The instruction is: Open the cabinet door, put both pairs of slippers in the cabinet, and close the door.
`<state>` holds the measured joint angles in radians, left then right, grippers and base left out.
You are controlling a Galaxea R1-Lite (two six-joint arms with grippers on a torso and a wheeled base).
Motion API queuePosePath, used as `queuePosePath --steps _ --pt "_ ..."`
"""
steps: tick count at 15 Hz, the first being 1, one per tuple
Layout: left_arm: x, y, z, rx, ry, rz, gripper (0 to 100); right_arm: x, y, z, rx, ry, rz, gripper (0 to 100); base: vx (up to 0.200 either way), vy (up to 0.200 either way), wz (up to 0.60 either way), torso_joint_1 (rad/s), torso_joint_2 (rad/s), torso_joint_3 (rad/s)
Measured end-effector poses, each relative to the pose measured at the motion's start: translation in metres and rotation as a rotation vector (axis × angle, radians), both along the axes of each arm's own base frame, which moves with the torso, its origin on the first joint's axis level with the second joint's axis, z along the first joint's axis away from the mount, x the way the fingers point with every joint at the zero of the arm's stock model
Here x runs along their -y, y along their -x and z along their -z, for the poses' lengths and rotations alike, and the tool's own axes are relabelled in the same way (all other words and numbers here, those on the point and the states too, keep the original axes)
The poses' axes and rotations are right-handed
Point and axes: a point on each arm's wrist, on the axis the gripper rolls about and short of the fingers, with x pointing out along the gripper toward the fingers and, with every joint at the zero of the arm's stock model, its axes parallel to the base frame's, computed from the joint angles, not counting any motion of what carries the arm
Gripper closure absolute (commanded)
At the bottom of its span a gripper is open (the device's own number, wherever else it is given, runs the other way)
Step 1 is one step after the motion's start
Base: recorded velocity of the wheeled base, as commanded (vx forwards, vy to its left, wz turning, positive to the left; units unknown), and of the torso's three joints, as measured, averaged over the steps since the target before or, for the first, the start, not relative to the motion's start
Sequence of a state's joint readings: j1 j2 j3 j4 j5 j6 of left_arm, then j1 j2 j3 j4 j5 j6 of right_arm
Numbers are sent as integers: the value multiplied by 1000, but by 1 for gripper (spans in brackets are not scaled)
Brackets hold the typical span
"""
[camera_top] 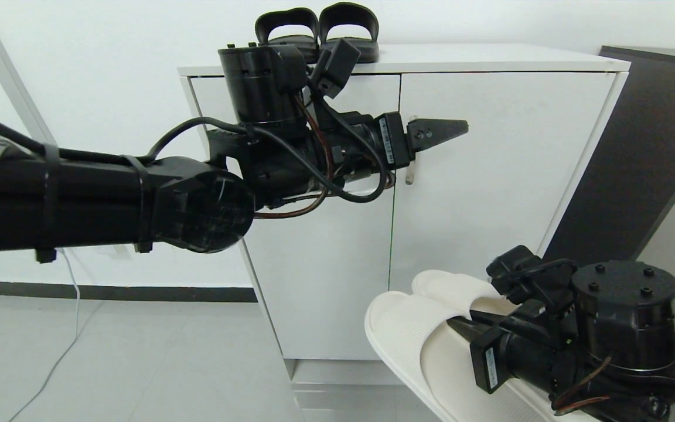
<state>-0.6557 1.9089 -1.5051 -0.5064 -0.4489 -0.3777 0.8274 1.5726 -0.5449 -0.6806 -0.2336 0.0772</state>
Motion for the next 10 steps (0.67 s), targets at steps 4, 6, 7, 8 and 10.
queuePosePath --steps 4,6,7,8,10 --pt "-3 -12 5 -5 -25 -57 0 0 0 0 1 0 -1 100 0 0 0 0 0 0" --pt "-3 -17 8 -9 -28 -75 0 0 0 0 1 1 -1 100 0 0 0 0 0 0" --pt "-2 -20 8 -13 -30 -87 0 0 0 0 1 2 -2 100 0 0 0 0 0 0" --pt "0 -23 8 -17 -32 -99 0 0 0 0 1 2 -2 100 0 0 0 0 0 0" --pt "4 -30 8 -33 -46 -105 0 0 0 0 0 3 -1 100 0 0 0 0 0 0"
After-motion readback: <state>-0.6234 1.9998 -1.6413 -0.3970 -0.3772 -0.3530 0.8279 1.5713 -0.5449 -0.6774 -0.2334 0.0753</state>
